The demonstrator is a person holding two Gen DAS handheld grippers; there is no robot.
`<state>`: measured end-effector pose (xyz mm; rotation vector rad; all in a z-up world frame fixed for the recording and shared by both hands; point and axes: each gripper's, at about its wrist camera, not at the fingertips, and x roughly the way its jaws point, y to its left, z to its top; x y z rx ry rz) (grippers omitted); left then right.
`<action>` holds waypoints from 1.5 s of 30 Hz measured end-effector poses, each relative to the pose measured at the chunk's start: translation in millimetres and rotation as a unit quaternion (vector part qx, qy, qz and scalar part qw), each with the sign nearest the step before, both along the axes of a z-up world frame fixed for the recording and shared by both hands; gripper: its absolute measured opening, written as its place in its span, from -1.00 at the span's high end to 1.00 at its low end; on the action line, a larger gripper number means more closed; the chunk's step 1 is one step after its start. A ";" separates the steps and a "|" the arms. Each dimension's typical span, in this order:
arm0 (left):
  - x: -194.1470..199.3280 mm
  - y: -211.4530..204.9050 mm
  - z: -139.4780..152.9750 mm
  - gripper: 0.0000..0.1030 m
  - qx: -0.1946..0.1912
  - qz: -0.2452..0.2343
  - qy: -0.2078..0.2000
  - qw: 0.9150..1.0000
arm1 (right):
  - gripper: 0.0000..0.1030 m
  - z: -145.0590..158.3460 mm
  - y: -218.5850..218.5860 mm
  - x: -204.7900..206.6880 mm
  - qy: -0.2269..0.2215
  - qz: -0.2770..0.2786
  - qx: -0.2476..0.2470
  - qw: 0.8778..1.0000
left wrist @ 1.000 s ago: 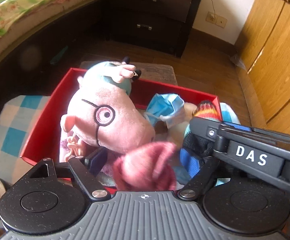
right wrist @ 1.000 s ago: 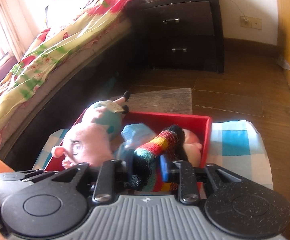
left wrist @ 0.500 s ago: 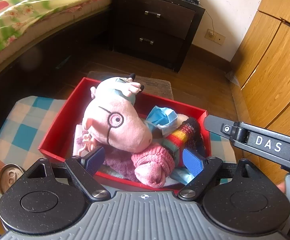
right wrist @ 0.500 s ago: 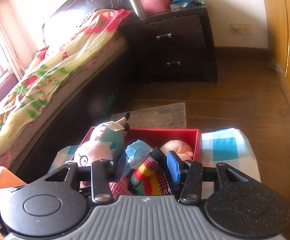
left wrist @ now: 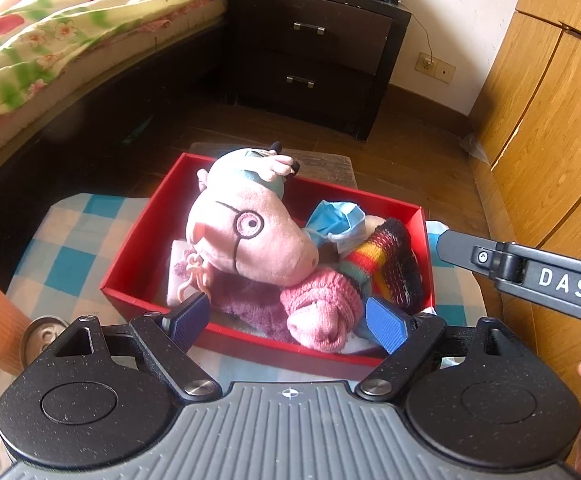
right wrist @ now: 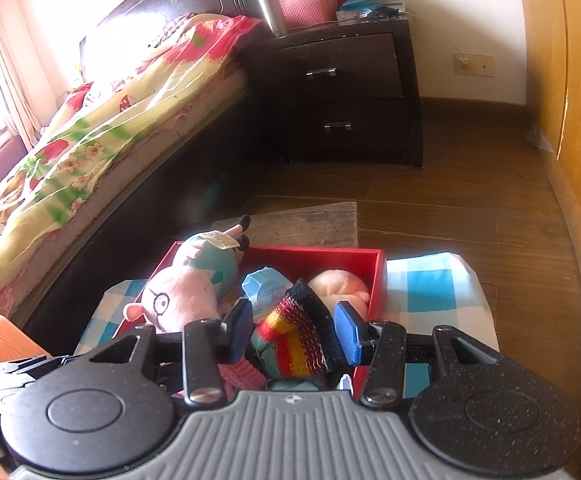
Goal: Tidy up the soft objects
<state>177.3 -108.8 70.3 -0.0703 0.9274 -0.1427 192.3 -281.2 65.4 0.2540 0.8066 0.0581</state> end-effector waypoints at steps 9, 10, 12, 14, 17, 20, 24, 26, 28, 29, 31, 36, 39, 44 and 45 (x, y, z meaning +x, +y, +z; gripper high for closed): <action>-14.7 4.9 1.5 -0.62 0.003 0.004 -0.001 1.000 | 0.55 3.6 9.3 -16.1 0.001 0.011 0.002 1.000; -16.2 5.4 1.8 -0.62 0.005 0.006 -0.002 1.000 | 0.55 3.1 10.7 -17.8 0.001 0.012 -0.001 1.000; -18.6 7.1 2.2 -0.62 0.003 0.006 -0.002 1.000 | 0.55 1.9 12.7 -20.7 0.004 0.013 -0.007 1.000; -21.9 8.5 2.8 -0.62 0.003 0.006 -0.002 1.000 | 0.55 1.2 13.4 -24.7 0.005 0.013 -0.010 1.000; -28.8 9.9 3.2 -0.62 0.005 0.006 -0.003 1.000 | 0.55 2.1 13.6 -33.5 0.004 0.014 -0.015 1.000; -37.6 11.4 3.5 -0.63 0.006 0.004 -0.002 1.000 | 0.55 4.5 12.3 -45.8 0.001 0.014 -0.019 1.000; -52.0 14.7 3.5 -0.63 0.005 0.003 0.000 1.000 | 0.55 6.5 10.1 -65.2 0.000 0.014 -0.015 1.000; -59.6 15.7 4.0 -0.63 0.004 0.001 0.001 1.000 | 0.54 7.4 10.1 -74.9 0.000 0.017 -0.012 1.000; -67.3 16.7 4.4 -0.63 0.005 -0.001 -0.001 1.000 | 0.54 8.0 12.4 -84.8 0.000 0.023 -0.010 1.000; -71.2 17.2 4.6 -0.64 0.005 -0.002 -0.001 1.000 | 0.54 8.4 13.9 -89.9 -0.001 0.026 -0.008 1.000; -78.2 18.6 5.3 -0.65 0.004 -0.002 -0.002 1.000 | 0.54 8.7 17.1 -98.8 0.000 0.032 -0.004 0.999; -93.1 21.4 6.7 -0.67 0.003 -0.005 -0.004 1.000 | 0.54 9.5 24.8 -119.8 -0.003 0.045 0.005 0.999; -101.4 23.7 7.3 -0.69 0.000 -0.006 -0.005 1.000 | 0.53 9.7 27.5 -132.7 -0.006 0.049 0.008 0.999; -112.1 30.0 6.9 -0.70 -0.010 -0.001 -0.003 1.000 | 0.53 6.0 27.4 -146.2 -0.004 0.046 0.001 0.999; -114.2 30.9 6.7 -0.70 -0.013 0.000 -0.003 1.000 | 0.53 4.7 27.0 -148.0 -0.002 0.043 0.002 0.999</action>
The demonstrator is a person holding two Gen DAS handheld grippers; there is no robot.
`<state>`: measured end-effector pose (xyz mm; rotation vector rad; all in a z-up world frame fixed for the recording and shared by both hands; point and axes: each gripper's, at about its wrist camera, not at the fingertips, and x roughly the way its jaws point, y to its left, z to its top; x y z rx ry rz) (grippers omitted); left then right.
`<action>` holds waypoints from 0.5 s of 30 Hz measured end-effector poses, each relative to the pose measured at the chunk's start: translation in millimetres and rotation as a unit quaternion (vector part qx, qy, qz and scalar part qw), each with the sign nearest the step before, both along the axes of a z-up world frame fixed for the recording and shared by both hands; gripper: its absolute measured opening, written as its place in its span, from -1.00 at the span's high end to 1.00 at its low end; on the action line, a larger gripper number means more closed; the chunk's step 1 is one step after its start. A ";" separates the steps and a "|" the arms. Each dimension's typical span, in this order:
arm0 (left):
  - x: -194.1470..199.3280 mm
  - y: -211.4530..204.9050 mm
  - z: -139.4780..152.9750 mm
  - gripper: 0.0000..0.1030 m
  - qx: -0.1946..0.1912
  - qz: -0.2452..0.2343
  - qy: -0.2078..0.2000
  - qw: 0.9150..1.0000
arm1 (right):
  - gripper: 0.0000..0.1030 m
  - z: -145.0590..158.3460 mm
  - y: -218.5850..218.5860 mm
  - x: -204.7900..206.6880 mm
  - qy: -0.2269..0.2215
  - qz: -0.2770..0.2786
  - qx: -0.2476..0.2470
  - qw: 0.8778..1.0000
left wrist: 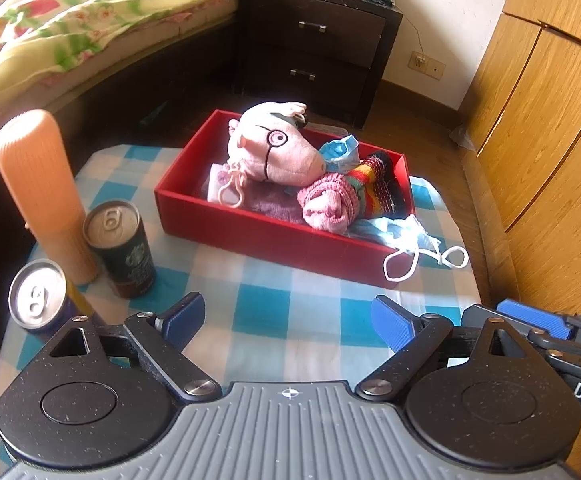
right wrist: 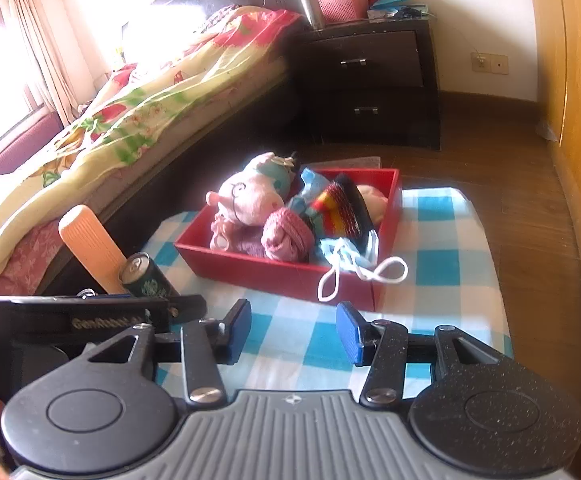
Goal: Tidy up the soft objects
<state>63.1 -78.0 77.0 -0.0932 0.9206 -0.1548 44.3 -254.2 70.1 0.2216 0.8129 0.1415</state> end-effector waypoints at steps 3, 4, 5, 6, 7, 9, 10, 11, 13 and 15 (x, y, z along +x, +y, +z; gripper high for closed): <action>-8.5 1.3 -0.6 -0.70 -0.005 0.000 0.001 1.000 | 0.52 -1.6 -0.2 -6.5 0.001 -0.002 0.002 1.000; -11.4 1.0 -1.2 -0.71 -0.005 0.000 0.001 1.000 | 0.52 -1.3 -0.4 -8.3 0.000 -0.003 0.002 1.000; -14.3 0.7 -1.8 -0.71 -0.005 -0.001 0.001 1.000 | 0.50 -1.0 -0.6 -10.2 -0.001 -0.004 0.004 1.000; -18.0 0.0 -2.5 -0.71 -0.005 -0.002 0.001 1.000 | 0.46 -0.9 -0.8 -12.5 -0.002 -0.006 0.005 1.000; -20.6 -0.9 -3.3 -0.71 -0.005 -0.004 0.002 1.000 | 0.39 -0.6 -0.5 -14.3 -0.004 -0.008 0.006 1.000; -24.8 -3.1 -4.0 -0.72 -0.001 -0.007 0.001 1.000 | 0.35 0.0 0.7 -16.7 -0.007 -0.007 0.004 1.000; -26.5 -4.2 -4.2 -0.72 0.003 -0.008 -0.001 1.000 | 0.35 0.4 1.5 -17.8 -0.010 -0.008 0.004 1.000; -28.1 -4.8 -4.2 -0.74 0.004 -0.008 -0.002 1.000 | 0.35 0.8 1.8 -18.8 -0.014 -0.010 0.004 1.000; -29.8 -4.8 -4.0 -0.74 0.003 -0.008 -0.003 1.000 | 0.34 1.5 2.3 -19.4 -0.016 -0.012 0.002 1.000; -30.0 -4.2 -3.7 -0.74 0.002 -0.007 -0.004 1.000 | 0.34 2.2 1.3 -19.9 -0.017 -0.014 0.004 1.000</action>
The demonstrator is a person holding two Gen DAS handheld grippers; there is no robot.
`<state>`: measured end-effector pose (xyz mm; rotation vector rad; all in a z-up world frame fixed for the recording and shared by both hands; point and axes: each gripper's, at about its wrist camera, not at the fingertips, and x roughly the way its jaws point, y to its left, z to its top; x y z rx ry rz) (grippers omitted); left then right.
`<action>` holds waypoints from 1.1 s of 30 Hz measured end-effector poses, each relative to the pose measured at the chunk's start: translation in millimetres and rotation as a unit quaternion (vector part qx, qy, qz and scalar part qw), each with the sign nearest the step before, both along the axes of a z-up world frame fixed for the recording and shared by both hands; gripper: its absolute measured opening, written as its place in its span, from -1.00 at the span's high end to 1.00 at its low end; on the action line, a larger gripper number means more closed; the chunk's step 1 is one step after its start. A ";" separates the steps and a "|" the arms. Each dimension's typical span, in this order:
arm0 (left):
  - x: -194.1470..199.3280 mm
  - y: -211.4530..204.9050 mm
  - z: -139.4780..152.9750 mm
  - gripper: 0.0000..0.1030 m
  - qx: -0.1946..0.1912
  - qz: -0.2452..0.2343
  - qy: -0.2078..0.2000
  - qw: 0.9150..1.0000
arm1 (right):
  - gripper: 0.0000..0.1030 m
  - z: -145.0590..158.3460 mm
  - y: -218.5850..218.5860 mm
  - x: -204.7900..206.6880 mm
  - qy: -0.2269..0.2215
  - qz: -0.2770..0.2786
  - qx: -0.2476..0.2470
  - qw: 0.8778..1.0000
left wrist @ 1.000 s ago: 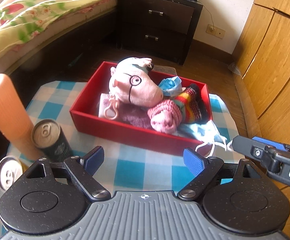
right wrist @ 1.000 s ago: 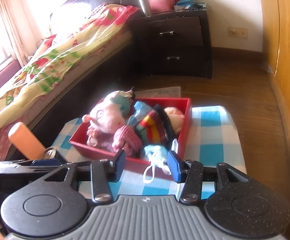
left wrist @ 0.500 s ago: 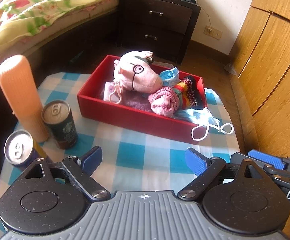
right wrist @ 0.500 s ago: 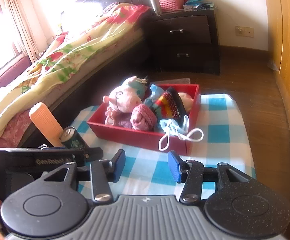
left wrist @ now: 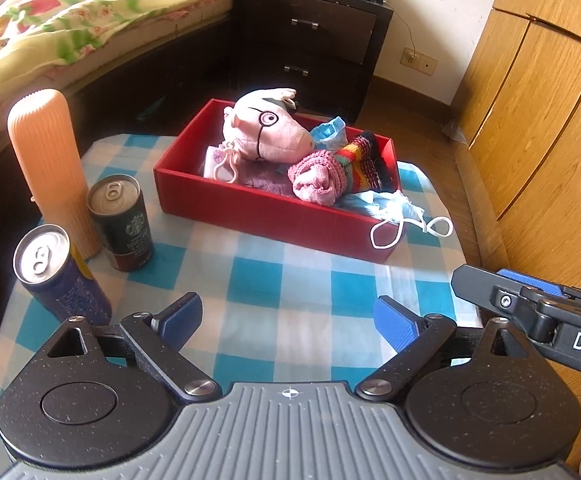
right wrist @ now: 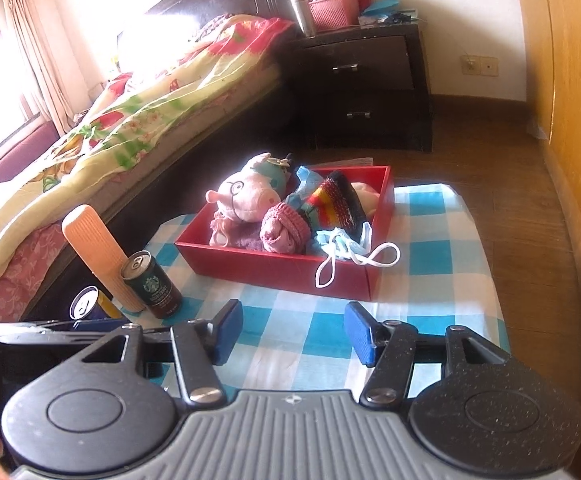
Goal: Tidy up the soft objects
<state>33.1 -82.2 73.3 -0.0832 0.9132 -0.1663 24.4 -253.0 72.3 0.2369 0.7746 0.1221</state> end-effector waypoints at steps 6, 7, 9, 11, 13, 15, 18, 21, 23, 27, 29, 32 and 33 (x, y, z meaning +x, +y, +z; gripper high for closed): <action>0.7 0.1 -0.2 -0.75 -0.002 0.003 -0.001 1.000 | 0.34 -0.6 -0.6 0.0 -0.001 -0.005 -0.002 1.000; 0.5 -0.2 -0.1 -0.75 -0.002 0.003 -0.002 1.000 | 0.34 -0.7 -0.7 0.4 -0.001 -0.006 -0.003 1.000; 0.1 -0.7 0.1 -0.75 -0.002 0.001 -0.003 1.000 | 0.34 -1.3 0.1 0.8 0.000 -0.005 -0.003 1.000; -0.4 -0.7 0.6 -0.75 -0.002 0.002 -0.004 1.000 | 0.34 -2.1 1.1 1.5 0.001 -0.005 -0.005 1.000; -0.6 -0.3 1.3 -0.75 -0.001 0.003 -0.005 1.000 | 0.34 -2.4 1.3 1.7 0.002 -0.005 -0.005 1.000; -0.5 0.1 1.7 -0.76 -0.001 0.005 -0.006 1.000 | 0.34 -2.2 1.1 1.4 0.001 -0.007 -0.006 1.000; 0.4 0.2 1.3 -0.76 0.000 0.007 -0.005 1.000 | 0.34 -2.4 1.0 1.7 0.001 -0.007 -0.007 1.000; 0.6 -0.1 1.4 -0.76 0.002 0.006 -0.006 1.000 | 0.34 -2.7 1.9 2.1 0.002 -0.006 -0.008 1.000; 0.6 -0.1 1.2 -0.76 0.003 0.007 -0.007 1.000 | 0.33 -2.9 2.6 2.3 0.003 -0.006 -0.010 1.000; 0.8 -0.5 0.9 -0.76 0.004 0.006 -0.007 1.000 | 0.34 -2.8 3.2 2.7 0.003 -0.005 -0.010 1.000; 0.5 -1.1 0.9 -0.76 0.006 0.005 -0.008 1.000 | 0.33 -2.9 3.2 2.6 0.004 -0.005 -0.010 1.000; -0.2 -2.1 1.5 -0.77 0.012 0.007 -0.014 1.000 | 0.33 -3.1 3.8 2.9 0.004 -0.005 -0.010 1.000; -0.7 -2.4 2.0 -0.78 0.015 0.008 -0.017 1.000 | 0.33 -3.2 3.8 2.9 0.004 -0.005 -0.009 1.000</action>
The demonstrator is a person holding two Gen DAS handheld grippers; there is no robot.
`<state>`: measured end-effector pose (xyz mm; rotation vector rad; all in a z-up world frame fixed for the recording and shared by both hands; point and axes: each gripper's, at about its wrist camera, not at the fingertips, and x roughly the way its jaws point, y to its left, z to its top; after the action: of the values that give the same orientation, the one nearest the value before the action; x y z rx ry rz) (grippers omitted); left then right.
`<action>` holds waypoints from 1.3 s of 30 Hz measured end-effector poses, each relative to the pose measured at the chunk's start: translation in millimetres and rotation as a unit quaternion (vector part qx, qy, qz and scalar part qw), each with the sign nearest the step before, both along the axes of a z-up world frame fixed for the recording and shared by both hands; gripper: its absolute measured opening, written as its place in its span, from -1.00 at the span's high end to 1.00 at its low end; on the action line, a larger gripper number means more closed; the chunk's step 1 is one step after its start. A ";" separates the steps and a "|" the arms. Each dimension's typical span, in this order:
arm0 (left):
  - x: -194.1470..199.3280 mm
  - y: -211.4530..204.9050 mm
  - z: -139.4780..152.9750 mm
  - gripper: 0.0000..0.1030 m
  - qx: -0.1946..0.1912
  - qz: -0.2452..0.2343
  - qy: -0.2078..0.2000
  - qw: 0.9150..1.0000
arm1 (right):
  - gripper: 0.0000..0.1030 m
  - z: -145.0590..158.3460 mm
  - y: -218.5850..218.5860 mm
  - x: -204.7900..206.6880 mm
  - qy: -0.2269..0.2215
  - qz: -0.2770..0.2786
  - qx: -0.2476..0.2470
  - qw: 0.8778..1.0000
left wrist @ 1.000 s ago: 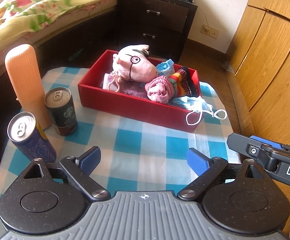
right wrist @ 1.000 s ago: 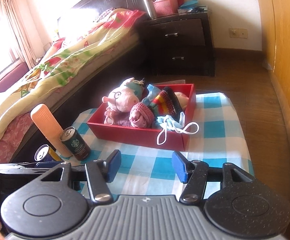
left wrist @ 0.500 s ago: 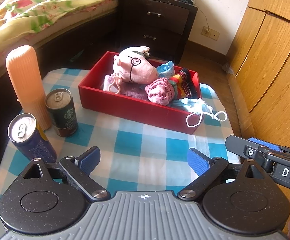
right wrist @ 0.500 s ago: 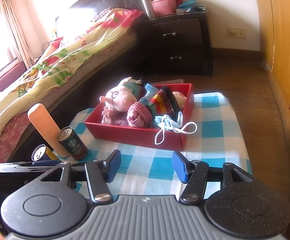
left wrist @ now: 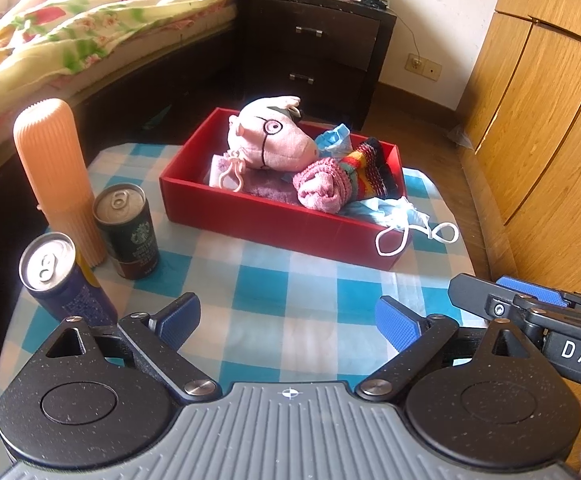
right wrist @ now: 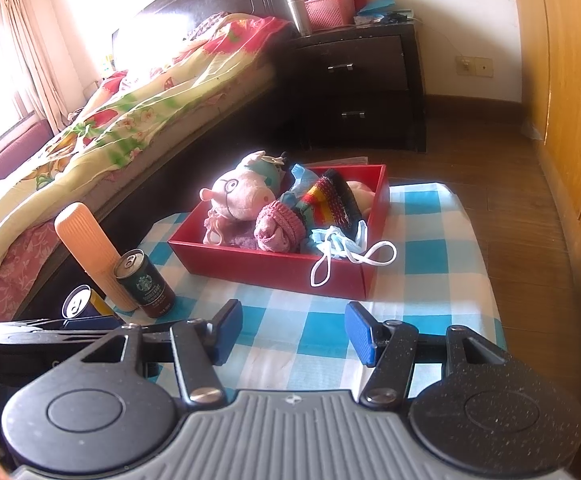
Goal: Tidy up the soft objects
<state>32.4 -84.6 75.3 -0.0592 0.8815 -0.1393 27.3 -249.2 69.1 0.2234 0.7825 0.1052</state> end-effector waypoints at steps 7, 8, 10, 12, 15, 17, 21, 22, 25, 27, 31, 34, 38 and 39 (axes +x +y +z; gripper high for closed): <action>0.2 0.3 2.0 -0.82 0.005 0.002 -0.005 1.000 | 0.33 -0.3 0.2 0.3 0.000 0.000 -0.001 1.000; 0.2 0.2 1.9 -0.82 0.006 0.002 -0.005 1.000 | 0.33 -0.3 0.2 0.3 0.000 0.000 -0.001 1.000; 0.2 0.0 2.2 -0.82 0.008 0.003 -0.007 1.000 | 0.33 -0.5 0.4 0.5 0.000 0.001 0.000 1.000; 0.0 -0.3 2.5 -0.82 0.011 0.003 -0.009 1.000 | 0.33 -1.0 0.9 0.5 0.000 0.001 0.000 1.000; -0.3 -0.7 2.6 -0.82 0.012 0.004 -0.009 1.000 | 0.33 -1.1 0.9 0.5 0.000 0.001 -0.001 1.000; -0.4 -0.9 2.8 -0.82 0.014 0.003 -0.010 1.000 | 0.33 -0.9 0.7 0.6 0.000 0.001 0.000 1.000; -1.0 -1.6 3.6 -0.82 0.019 0.002 -0.017 1.000 | 0.33 -0.8 0.8 0.6 0.000 0.001 0.000 1.000; -1.2 -1.7 3.8 -0.84 0.020 0.003 -0.018 1.000 | 0.33 -0.7 0.6 0.6 0.000 0.001 0.000 1.000; -1.1 -0.4 3.7 -0.86 0.014 0.005 -0.017 1.000 | 0.33 -0.9 1.0 0.4 -0.001 0.001 0.002 1.000; -0.5 0.7 3.4 -0.87 0.009 0.004 -0.015 1.000 | 0.33 -0.6 0.7 -0.6 -0.004 0.000 0.003 1.000; 1.7 5.0 0.8 -0.88 -0.014 0.004 0.001 1.000 | 0.33 0.5 -1.3 -1.6 -0.009 0.000 0.012 1.000; 4.2 9.2 -2.6 -0.88 -0.037 0.006 0.016 0.999 | 0.33 1.5 -1.6 -0.6 -0.011 0.000 0.016 1.000; 0.9 8.1 2.0 -0.89 -0.025 0.003 -0.008 1.000 | 0.32 2.4 -1.8 -0.4 -0.014 0.001 0.021 1.000; 0.5 7.5 3.4 -0.89 -0.021 0.001 -0.014 1.000 | 0.32 2.7 -1.8 -0.5 -0.014 0.001 0.022 1.000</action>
<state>32.9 -77.1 78.7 -0.0976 0.8512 -0.1573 26.8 -251.0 71.7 0.2632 0.7527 0.1272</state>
